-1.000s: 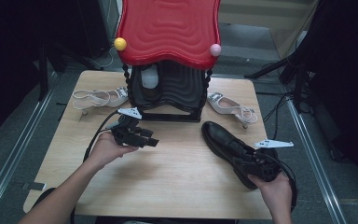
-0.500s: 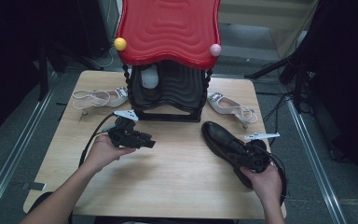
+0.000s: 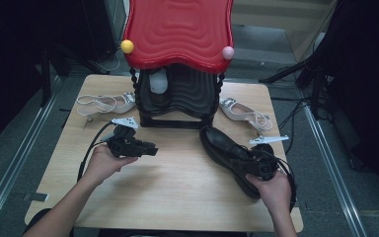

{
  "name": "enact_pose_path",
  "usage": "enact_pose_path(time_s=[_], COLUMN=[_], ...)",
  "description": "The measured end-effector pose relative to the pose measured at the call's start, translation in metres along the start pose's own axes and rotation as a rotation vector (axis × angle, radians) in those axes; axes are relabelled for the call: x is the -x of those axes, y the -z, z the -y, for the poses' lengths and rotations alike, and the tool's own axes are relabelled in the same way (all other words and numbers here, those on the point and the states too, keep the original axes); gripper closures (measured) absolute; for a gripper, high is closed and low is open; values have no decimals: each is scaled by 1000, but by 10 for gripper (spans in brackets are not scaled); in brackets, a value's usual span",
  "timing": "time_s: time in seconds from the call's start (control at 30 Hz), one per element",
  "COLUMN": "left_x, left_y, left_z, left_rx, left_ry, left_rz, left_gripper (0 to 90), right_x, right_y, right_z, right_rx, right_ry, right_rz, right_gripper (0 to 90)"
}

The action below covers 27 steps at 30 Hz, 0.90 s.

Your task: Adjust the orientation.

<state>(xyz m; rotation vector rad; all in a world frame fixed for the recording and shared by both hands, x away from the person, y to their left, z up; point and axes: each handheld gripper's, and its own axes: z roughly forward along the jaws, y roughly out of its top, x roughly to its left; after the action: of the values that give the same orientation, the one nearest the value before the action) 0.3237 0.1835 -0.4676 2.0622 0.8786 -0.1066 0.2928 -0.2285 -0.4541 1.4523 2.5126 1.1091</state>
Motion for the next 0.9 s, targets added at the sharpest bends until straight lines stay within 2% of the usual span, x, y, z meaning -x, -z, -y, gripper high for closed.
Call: enact_pose_path(time_s=[0.17, 0.43, 0.7, 0.9], left_x=[2, 0, 3, -1], left_y=[8, 10, 10, 10], left_z=[3, 12, 17, 21], left_rx=[41, 29, 20, 27], left_ry=[2, 29, 24, 52], left_rz=[-3, -29, -31, -56], left_gripper=[754, 734, 770, 753], right_x=[-18, -43, -70, -83], right_y=[-17, -45, -72, -90], right_z=[-10, -27, -40, -50], right_rx=[-26, -55, -80, -101], right_ry=[51, 124, 171, 188], right_rz=[-30, -79, -115, -130], right_gripper=[827, 827, 824, 824])
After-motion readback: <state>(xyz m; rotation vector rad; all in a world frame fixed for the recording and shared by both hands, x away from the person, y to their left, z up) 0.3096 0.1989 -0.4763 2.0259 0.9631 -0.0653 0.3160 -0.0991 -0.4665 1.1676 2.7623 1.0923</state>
